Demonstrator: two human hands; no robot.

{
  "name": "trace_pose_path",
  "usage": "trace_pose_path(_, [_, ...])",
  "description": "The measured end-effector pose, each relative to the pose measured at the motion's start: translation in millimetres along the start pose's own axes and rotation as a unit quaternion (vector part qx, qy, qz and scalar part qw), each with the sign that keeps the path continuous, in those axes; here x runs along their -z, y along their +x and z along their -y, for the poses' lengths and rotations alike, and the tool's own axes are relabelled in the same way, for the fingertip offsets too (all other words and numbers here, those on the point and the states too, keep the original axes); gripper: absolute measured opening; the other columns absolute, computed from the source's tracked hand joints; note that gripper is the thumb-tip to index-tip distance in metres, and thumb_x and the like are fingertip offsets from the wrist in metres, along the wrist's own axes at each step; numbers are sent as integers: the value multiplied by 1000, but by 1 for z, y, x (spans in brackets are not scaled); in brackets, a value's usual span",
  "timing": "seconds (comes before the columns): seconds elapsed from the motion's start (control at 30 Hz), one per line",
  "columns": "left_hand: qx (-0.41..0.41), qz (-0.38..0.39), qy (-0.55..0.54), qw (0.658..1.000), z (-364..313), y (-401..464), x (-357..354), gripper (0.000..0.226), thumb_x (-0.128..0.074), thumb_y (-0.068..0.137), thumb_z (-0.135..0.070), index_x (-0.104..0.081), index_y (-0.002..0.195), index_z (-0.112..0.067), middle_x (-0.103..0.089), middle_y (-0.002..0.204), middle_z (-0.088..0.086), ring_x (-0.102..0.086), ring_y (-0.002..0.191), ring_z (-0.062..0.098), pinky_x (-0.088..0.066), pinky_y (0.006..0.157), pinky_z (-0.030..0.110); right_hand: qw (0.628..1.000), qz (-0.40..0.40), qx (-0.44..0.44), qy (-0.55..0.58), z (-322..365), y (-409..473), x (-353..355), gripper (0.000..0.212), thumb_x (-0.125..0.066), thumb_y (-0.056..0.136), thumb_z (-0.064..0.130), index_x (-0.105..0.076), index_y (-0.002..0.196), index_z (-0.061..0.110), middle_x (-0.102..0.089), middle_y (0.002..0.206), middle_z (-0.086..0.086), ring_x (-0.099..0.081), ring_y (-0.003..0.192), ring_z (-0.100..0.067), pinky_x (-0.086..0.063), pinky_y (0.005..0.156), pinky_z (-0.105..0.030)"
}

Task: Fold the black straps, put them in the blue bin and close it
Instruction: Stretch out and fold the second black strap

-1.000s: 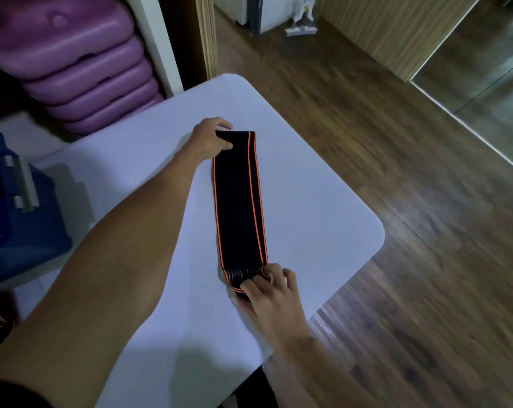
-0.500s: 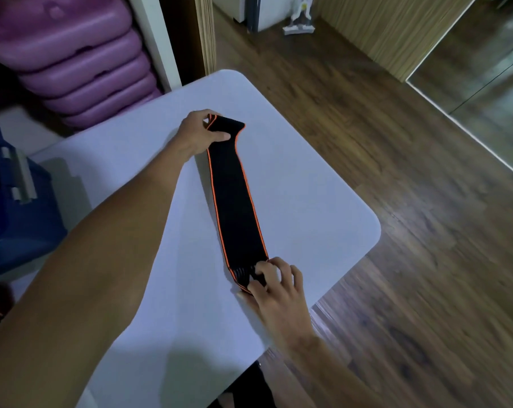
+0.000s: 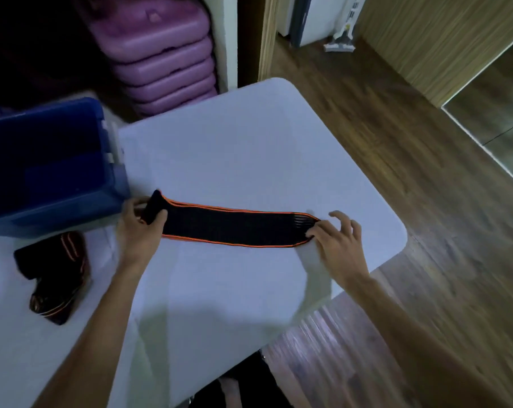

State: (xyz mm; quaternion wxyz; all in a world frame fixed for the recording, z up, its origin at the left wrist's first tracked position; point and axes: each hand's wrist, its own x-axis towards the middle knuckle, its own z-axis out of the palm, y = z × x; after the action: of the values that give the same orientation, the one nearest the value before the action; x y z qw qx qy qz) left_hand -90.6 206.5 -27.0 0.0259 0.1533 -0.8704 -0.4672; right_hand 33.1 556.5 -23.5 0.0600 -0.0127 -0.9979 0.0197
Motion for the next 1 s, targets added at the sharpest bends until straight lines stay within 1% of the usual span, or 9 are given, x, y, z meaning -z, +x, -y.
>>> trace_pose_path(0.07, [26,-6,-50,998,25,-28,19,35,-71,81,-12,-57,113,-16,-61,99,3,-62,95,28,-50,83,32,1000,25,6,4,4,20,4,41,-66,67,-12,-67,92,20,-69,103,5,-43,119,-36,-27,93,-42])
trace_pose_path(0.2, [41,-36,-125,991,49,-77,40,39,-69,84,-7,-56,120,-15,-62,113,8,-59,100,16,-46,82,8,997,77,19,-3,36,64,1,37,-60,69,-13,-68,90,16,-69,106,1,-43,122,-39,-26,92,-40])
trace_pose_path(0.3, [40,-69,-110,991,63,-95,49,38,-68,82,-20,-55,118,-19,-60,121,8,-60,100,12,-47,88,20,995,95,36,-15,65,90,-2,33,-54,81,-7,-67,99,17,-64,120,-1,-34,130,-38,-27,97,-41])
trace_pose_path(0.43, [92,-103,-103,985,60,-124,52,40,-68,80,-32,-52,110,-12,-57,104,12,-55,86,16,-45,74,23,990,123,69,-20,101,117,0,39,-48,87,-4,-65,114,19,-56,135,0,-21,140,-36,-24,106,-42])
trace_pose_path(0.57, [181,-46,-119,975,56,-148,63,34,-72,79,-41,-47,91,-20,-54,87,4,-54,76,18,-42,64,26,988,95,90,88,128,115,8,42,-51,86,0,-64,119,22,-57,135,4,-24,140,-29,-20,108,-42])
trace_pose_path(0.67, [230,10,-171,958,60,-138,78,40,-68,83,-41,-50,105,-14,-59,90,5,-57,72,17,-50,66,40,984,59,7,165,143,96,7,40,-50,91,12,-57,129,21,-48,143,-2,-29,136,-30,-32,103,-46])
trace_pose_path(0.73, [233,37,-153,960,57,-132,85,32,-64,89,-26,-50,116,-14,-62,99,11,-62,78,20,-50,66,32,980,114,-41,161,153,86,2,44,-46,96,23,-43,140,21,-30,154,-6,-21,141,-32,-32,105,-49])
trace_pose_path(0.87, [243,92,-135,956,52,-137,92,38,-67,81,-17,-56,117,-26,-63,100,16,-67,86,29,-55,84,48,979,166,-71,93,162,83,-13,48,-35,101,40,-34,143,17,-12,161,-4,10,148,-32,-15,114,-56])
trace_pose_path(1.0, [261,112,-112,952,51,-155,91,26,-61,69,-26,-64,92,-39,-67,92,12,-71,75,25,-57,77,51,975,196,-75,68,156,96,-20,59,-27,101,47,-25,150,14,-11,162,-2,20,147,-32,-3,117,-59])
